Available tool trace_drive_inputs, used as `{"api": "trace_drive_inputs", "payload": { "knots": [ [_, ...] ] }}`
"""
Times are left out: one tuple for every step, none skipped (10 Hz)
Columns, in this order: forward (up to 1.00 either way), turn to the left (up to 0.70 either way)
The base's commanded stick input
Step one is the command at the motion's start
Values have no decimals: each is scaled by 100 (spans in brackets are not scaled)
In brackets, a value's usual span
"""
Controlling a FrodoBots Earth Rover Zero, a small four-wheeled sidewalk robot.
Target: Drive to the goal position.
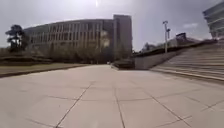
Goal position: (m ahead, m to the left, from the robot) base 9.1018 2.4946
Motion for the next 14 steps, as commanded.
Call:
{"api": "trace_drive_inputs", "payload": {
  "knots": [
    [70, 0],
    [70, 0],
    [70, 0],
    [70, 0],
    [70, 0],
    [70, 0],
    [70, 0],
    [70, 0],
    [70, 0],
    [70, 0],
    [70, 0],
    [70, 0],
    [70, 0],
    [70, 0]
  ]
}}
